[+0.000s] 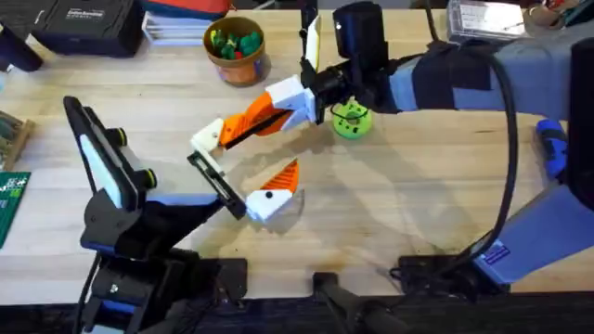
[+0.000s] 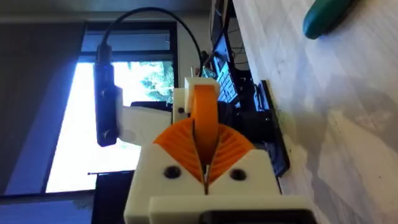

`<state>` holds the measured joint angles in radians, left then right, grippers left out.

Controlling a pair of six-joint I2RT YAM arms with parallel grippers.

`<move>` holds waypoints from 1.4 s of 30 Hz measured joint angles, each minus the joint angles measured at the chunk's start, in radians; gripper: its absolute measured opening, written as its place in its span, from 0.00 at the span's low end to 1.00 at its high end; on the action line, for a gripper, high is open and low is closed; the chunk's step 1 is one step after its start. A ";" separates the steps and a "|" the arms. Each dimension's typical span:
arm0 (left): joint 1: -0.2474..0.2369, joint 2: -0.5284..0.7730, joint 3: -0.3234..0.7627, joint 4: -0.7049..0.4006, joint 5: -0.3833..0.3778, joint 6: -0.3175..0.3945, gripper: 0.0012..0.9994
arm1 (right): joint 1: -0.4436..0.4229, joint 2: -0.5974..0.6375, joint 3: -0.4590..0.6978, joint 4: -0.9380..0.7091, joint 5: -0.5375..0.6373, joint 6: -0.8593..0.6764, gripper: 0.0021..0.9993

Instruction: Pick up the gripper from the table and insert it into the empty holder that is missing its gripper. Then pick up a screw, insert it into the mounting hole, and use the screwdriver to tighten it. Finally, clean up the table by picking up the vegetable and placing it into the bucket.

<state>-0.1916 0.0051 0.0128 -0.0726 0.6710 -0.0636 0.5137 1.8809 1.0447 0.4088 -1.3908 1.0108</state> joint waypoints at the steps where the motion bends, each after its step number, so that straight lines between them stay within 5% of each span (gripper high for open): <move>1: -0.001 0.000 0.000 -0.001 0.005 0.000 0.99 | -0.002 0.000 0.000 -0.001 0.007 0.006 0.01; 21: -0.002 0.000 0.000 -0.001 0.050 0.001 0.99 | -0.005 0.000 0.002 -0.004 0.006 0.034 0.01; 34: -0.002 -0.003 0.000 0.057 0.193 0.003 0.99 | 0.010 0.000 0.002 -0.004 -0.099 0.036 0.01; 42: -0.002 -0.002 0.000 0.060 0.197 0.003 0.99 | 0.014 0.000 0.002 -0.001 -0.097 0.036 0.01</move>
<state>-0.1936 0.0028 0.0128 -0.0123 0.8678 -0.0608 0.5277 1.8809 1.0466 0.4080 -1.4874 1.0470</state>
